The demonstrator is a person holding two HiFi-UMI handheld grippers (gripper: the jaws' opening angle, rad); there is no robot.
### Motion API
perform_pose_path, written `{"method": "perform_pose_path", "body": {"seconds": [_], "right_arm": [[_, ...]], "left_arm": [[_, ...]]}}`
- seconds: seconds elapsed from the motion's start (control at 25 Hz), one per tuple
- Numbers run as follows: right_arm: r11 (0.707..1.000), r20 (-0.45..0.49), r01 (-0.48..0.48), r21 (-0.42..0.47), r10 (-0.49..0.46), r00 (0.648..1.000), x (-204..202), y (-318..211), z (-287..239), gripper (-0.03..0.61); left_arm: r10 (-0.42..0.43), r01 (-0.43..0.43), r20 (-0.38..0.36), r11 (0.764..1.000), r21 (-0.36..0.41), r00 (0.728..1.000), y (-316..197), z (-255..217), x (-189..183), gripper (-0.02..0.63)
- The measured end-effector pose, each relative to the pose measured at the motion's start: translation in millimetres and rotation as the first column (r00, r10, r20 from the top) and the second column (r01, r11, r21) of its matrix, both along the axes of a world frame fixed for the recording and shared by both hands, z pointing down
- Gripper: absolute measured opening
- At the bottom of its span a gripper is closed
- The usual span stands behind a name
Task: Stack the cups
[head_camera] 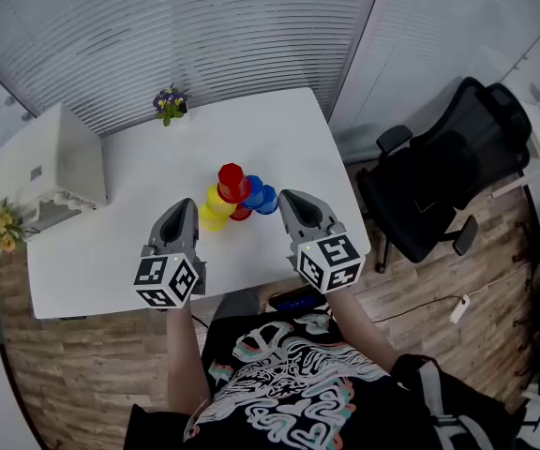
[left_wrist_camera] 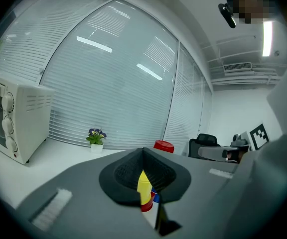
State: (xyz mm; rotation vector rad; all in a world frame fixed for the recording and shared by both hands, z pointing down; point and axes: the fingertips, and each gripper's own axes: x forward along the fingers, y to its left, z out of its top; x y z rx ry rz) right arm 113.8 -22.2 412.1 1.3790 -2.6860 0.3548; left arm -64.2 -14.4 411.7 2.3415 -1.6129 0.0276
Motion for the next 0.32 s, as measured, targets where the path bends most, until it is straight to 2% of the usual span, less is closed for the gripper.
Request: {"method": "perform_pose_path", "body": {"seconds": [0.32], "right_arm": [[1.0,0.003,0.015,-0.006,-0.015,1.0,-6.6,2.6,2.7,0.002]], "left_arm": [[0.009,-0.009,-0.012,1.0,-0.021,1.0,4.8,6.8,-4.4,0.002]]}}
